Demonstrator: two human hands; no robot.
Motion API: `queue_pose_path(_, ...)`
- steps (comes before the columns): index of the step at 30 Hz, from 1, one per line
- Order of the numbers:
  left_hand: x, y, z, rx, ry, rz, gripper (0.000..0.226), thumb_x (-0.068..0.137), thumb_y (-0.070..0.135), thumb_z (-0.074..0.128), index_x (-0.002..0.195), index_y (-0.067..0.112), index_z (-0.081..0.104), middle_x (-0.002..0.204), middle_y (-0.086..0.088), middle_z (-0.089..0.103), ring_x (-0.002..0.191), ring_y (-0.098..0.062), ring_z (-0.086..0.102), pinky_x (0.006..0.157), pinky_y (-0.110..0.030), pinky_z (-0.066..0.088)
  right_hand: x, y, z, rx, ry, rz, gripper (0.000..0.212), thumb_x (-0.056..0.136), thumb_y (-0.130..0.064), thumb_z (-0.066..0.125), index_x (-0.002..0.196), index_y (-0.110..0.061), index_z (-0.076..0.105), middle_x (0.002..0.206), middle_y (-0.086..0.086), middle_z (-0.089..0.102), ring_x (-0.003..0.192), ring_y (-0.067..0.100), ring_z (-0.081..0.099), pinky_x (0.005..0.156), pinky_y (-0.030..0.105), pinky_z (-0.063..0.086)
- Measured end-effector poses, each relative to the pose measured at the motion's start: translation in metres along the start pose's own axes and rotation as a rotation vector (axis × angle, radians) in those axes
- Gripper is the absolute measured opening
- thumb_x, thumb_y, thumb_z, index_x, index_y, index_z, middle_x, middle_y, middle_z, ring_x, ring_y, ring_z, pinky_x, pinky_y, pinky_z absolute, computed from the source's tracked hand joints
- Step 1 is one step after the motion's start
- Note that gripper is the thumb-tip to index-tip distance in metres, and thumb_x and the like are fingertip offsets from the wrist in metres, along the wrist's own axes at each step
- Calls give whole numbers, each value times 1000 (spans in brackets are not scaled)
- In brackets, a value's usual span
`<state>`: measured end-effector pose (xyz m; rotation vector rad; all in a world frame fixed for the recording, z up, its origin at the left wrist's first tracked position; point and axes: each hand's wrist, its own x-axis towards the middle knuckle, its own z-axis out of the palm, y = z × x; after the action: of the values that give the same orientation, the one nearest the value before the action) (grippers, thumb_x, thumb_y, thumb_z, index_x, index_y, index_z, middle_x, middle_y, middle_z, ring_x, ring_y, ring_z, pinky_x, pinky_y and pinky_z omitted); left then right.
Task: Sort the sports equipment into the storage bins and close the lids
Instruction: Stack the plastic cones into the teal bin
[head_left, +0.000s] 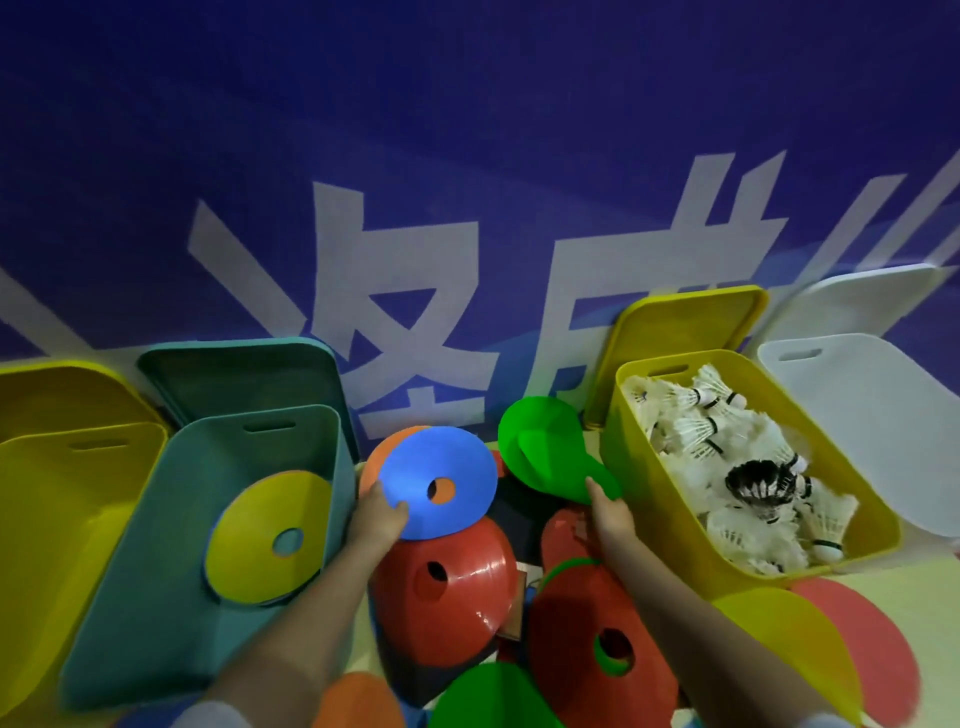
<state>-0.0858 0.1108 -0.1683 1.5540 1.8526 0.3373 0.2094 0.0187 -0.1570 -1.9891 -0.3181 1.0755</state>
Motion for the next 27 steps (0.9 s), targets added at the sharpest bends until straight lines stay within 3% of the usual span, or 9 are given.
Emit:
queue_pose_path(3, 11, -3, 10, 7, 4, -67, 62, 89, 22, 62, 140, -1, 36, 142, -21, 43, 127, -36, 45, 101, -41, 41, 27, 9, 8, 136, -47, 76, 30, 88, -22, 63, 101, 5, 62, 80, 17, 64, 66, 30, 63, 61, 37, 57)
queue_pose_path(6, 11, -4, 22, 101, 13, -97, 89, 80, 40, 72, 147, 5, 25, 149, -21, 33, 134, -36, 36, 106, -41, 34, 19, 3, 7, 28, -69, 39, 20, 87, -3, 58, 105, 4, 59, 83, 11, 63, 79, 28, 62, 74, 39, 49)
queue_pose_path(9, 4, -4, 38, 164, 32, -119, 101, 72, 45, 77, 150, 16, 20, 152, -18, 22, 136, -38, 27, 109, -42, 29, 17, 6, 4, -209, -106, -167, 47, 90, -8, 58, 134, -7, 42, 126, 11, 58, 119, 29, 53, 97, 35, 40)
queue_pose_path(12, -3, -4, 49, 76, 99, -179, 100, 72, 34, 81, 150, 18, 21, 152, -18, 20, 135, -41, 26, 109, -44, 29, 17, 10, -1, -271, -148, -332, 72, 88, -2, 56, 150, -9, 20, 146, 11, 40, 135, 28, 38, 109, 35, 30)
queue_pose_path(17, -13, 3, 46, -281, 384, -152, 71, 72, -4, 70, 137, 6, 44, 125, -26, 55, 111, -42, 56, 89, -46, 47, 18, 8, -8, -357, -150, -550, 80, 87, 4, 54, 152, -16, 13, 153, 9, 30, 140, 24, 30, 111, 26, 25)
queue_pose_path(19, -16, 10, 37, -398, 401, -183, 56, 74, 0, 64, 128, 7, 53, 117, -20, 63, 104, -40, 60, 84, -42, 47, 13, 4, -11, -369, -123, -643, 80, 88, 4, 53, 152, -18, 10, 154, 4, 28, 140, 21, 31, 106, 19, 23)
queue_pose_path(21, -13, 13, 30, -464, 294, -178, 54, 67, 9, 59, 122, 8, 57, 111, -13, 65, 101, -35, 61, 82, -40, 48, 6, -1, -15, -410, -88, -744, 79, 90, -1, 52, 153, -20, 8, 153, 2, 30, 130, 23, 44, 96, 21, 35)
queue_pose_path(23, -13, 16, 25, -477, 139, -148, 50, 72, 3, 56, 121, 9, 58, 105, -8, 64, 98, -32, 62, 78, -40, 51, 3, -5, -19, -498, -68, -811, 78, 93, -8, 51, 153, -23, 4, 151, 2, 36, 99, 25, 61, 73, 28, 47)
queue_pose_path(27, -15, 17, 20, -427, 101, -118, 44, 82, 2, 48, 123, 16, 56, 110, -8, 64, 94, -33, 61, 77, -43, 53, 2, -13, -28, -640, -49, -922, 74, 94, -15, 49, 153, -24, 6, 131, 9, 56, 61, 23, 57, 49, 30, 38)
